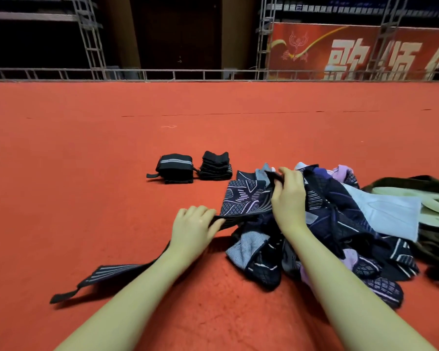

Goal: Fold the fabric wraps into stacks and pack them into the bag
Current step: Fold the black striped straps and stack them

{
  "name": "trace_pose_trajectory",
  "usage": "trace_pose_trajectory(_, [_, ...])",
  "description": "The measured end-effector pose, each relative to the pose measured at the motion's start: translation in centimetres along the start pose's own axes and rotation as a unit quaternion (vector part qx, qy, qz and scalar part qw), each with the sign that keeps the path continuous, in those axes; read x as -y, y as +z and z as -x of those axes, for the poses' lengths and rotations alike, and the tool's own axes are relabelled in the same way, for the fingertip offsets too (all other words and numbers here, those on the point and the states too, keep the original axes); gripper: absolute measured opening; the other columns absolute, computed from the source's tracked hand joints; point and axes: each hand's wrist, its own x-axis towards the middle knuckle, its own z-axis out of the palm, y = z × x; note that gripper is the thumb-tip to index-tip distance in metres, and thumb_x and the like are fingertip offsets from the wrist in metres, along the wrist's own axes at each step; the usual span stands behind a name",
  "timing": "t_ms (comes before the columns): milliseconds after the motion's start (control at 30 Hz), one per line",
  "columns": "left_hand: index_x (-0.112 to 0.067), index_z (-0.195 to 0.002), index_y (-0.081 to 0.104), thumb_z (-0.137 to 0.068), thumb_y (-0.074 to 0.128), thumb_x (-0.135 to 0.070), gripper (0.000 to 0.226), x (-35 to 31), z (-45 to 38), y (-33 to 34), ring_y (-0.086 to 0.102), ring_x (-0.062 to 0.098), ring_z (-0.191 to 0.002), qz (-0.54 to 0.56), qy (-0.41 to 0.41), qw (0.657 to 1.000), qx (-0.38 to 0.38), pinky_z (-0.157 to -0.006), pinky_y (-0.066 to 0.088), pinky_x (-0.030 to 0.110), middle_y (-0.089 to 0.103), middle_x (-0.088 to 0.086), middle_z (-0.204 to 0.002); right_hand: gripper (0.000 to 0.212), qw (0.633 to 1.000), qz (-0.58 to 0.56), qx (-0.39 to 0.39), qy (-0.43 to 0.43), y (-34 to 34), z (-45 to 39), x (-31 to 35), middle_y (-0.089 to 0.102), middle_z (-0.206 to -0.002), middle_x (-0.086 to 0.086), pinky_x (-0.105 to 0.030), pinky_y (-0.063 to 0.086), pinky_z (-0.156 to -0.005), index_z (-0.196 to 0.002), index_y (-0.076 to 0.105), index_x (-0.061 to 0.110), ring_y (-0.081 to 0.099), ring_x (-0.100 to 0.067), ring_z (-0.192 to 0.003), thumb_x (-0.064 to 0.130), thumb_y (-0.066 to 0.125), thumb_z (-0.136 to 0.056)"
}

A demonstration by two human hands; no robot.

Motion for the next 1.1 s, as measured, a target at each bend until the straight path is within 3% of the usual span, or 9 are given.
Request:
trace_pose_trajectory(100, [-0.016,-0.075,0.070,-0.086,0.047,-0.036,0.032,1.7,0.7,-0.5,0.060,0.023,-0.062,0.019,-0.025,0.999,-0.031,-0.059,0.031,0.031,0.065,-0.002,-0.076,0.006,0.999,0.044,0.005,0.005,0.3,0.2,0.7,0.057,-0.090,-0.017,-0.033,0.033,-0.070,-0.091,0.059,-0.002,0.057,-0.036,-0.077,0.001,0.055,-0.087])
trace_pose_trajectory(333, [-0.012,-0.090,0.075,-0.087,0.057,-0.024,0.021,6.2,-2.4,-2.0,0.066,0.025,-0.074,-0.034,0.008,0.992,-0.121,-0.066,0.038,0.033,0.071,0.007,-0.103,0.010,0.998,0.043,-0.039,0.008,2.5,0.1,2.5,0.063,-0.087,0.002,-0.028,0.020,-0.073,-0.093,0.058,0.011,0.056,-0.022,-0.077,0.018,0.051,-0.092])
trace_pose_trajectory(667, [-0.013,-0.088,0.075,-0.088,0.055,-0.022,0.022,5.1,-7.1,-1.4,0.068,0.022,-0.072,-0.035,0.010,0.987,-0.159,-0.070,0.038,0.032,0.073,0.004,-0.099,0.012,0.995,-0.016,-0.084,0.049,4.3,-4.2,4.9,0.055,-0.087,0.008,-0.029,0.018,-0.076,-0.101,0.059,0.014,0.051,-0.019,-0.076,0.019,0.049,-0.097])
trace_pose_trajectory(767, [-0.016,-0.089,0.076,-0.088,0.053,-0.031,0.027,2.3,-7.4,0.7,0.069,0.021,-0.076,0.016,-0.023,0.995,-0.091,-0.072,0.040,0.032,0.073,0.004,-0.099,0.013,0.994,-0.021,-0.096,0.044,4.1,-5.0,4.8,0.059,-0.090,0.007,-0.028,0.018,-0.076,-0.102,0.060,0.015,0.051,-0.017,-0.077,0.020,0.050,-0.097])
trace_pose_trajectory(833, [-0.018,-0.105,0.074,-0.091,0.046,-0.041,0.038,0.6,-6.9,1.6,0.069,0.024,-0.091,0.083,-0.030,0.995,0.048,-0.078,0.048,0.033,0.070,0.008,-0.112,0.012,0.994,-0.013,-0.097,0.039,3.7,-5.0,4.1,0.062,-0.092,0.006,-0.029,0.019,-0.078,-0.101,0.060,0.015,0.052,-0.016,-0.079,0.020,0.050,-0.096])
trace_pose_trajectory(900, [-0.026,-0.139,0.048,-0.099,0.034,-0.047,0.048,-0.6,-5.7,2.0,0.048,0.023,-0.129,0.142,-0.039,0.952,0.269,-0.103,0.039,0.040,0.044,0.007,-0.146,0.012,0.995,-0.009,-0.090,0.044,3.2,-4.6,3.0,0.062,-0.093,0.006,-0.027,0.017,-0.079,-0.100,0.060,0.016,0.052,-0.016,-0.080,0.020,0.049,-0.096])
trace_pose_trajectory(967, [-0.035,-0.151,0.015,-0.102,0.021,-0.048,0.051,-1.1,-4.2,2.4,0.014,0.021,-0.146,0.168,-0.046,0.879,0.444,-0.117,0.012,0.044,0.010,0.001,-0.160,0.011,0.996,-0.010,-0.081,0.047,2.9,-4.0,2.2,0.062,-0.092,0.007,-0.025,0.016,-0.079,-0.099,0.060,0.016,0.052,-0.015,-0.080,0.019,0.050,-0.096])
trace_pose_trajectory(1033, [-0.035,-0.152,0.005,-0.102,0.018,-0.047,0.052,-0.9,-2.6,2.5,0.002,0.022,-0.147,0.171,-0.073,0.855,0.485,-0.117,0.000,0.043,-0.001,0.001,-0.161,0.010,0.998,-0.017,-0.058,0.029,3.0,-3.2,2.0,0.062,-0.091,0.007,-0.025,0.018,-0.079,-0.098,0.062,0.016,0.054,-0.016,-0.079,0.018,0.053,-0.094])
trace_pose_trajectory(1100, [-0.030,-0.152,0.009,-0.103,0.020,-0.044,0.053,0.0,-1.9,2.4,0.004,0.019,-0.147,0.167,-0.121,0.874,0.439,-0.116,0.000,0.039,0.004,0.003,-0.160,0.009,0.999,-0.023,-0.028,-0.026,3.4,-2.2,2.2,0.063,-0.089,0.007,-0.025,0.022,-0.079,-0.095,0.064,0.017,0.054,-0.013,-0.079,0.018,0.057,-0.090])
